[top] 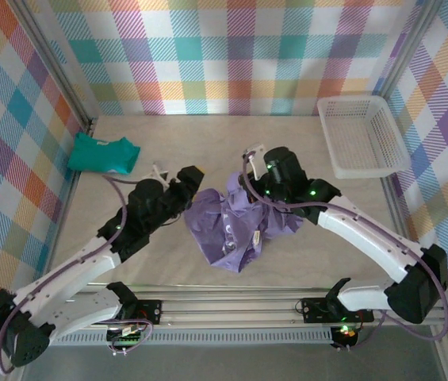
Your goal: Fold the inside-out t-shirt
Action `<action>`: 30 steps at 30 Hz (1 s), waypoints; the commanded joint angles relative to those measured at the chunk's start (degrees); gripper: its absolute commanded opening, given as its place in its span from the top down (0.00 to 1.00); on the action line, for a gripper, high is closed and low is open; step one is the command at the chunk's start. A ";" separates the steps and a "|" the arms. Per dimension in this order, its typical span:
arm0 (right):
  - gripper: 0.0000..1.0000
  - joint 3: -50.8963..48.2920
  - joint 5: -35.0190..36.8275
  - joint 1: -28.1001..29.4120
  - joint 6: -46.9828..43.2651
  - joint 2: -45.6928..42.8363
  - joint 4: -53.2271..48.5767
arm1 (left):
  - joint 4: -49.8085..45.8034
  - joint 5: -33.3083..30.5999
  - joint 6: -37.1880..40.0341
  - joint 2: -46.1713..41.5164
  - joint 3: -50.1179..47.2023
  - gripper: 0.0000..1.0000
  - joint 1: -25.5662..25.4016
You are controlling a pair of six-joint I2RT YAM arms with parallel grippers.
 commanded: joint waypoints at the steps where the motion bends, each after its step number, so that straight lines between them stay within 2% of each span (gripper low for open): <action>1: 0.94 -0.03 3.78 2.81 -4.09 4.66 -14.00 | -8.96 -6.75 5.55 -4.69 -1.99 0.38 1.93; 4: 0.93 5.93 4.18 4.63 -4.81 11.63 -21.23 | -12.84 -8.55 7.16 -7.97 -3.40 0.38 4.61; 8: 0.92 21.86 -1.86 7.17 -5.23 23.53 -27.76 | -15.72 -7.98 8.53 -11.55 -4.41 0.38 10.58; 10: 0.93 29.21 -4.05 7.18 -3.71 27.65 -28.15 | -18.86 -7.32 9.04 -12.60 -4.39 0.38 13.07; 14: 0.94 39.23 -1.33 4.02 2.36 30.96 -29.02 | -19.72 -6.58 9.62 -13.18 -4.82 0.37 14.50; 18: 0.94 33.52 0.27 -0.37 8.19 28.47 -24.33 | -18.94 -4.66 9.10 -12.33 -6.58 0.37 14.59; 25: 0.92 12.36 -4.97 3.02 7.52 22.22 -10.45 | -13.55 2.77 3.03 -10.87 -13.47 0.37 14.35; 30: 0.93 4.96 -9.06 4.43 12.45 20.12 -4.14 | -7.56 7.62 -6.04 -8.87 -18.27 0.37 11.82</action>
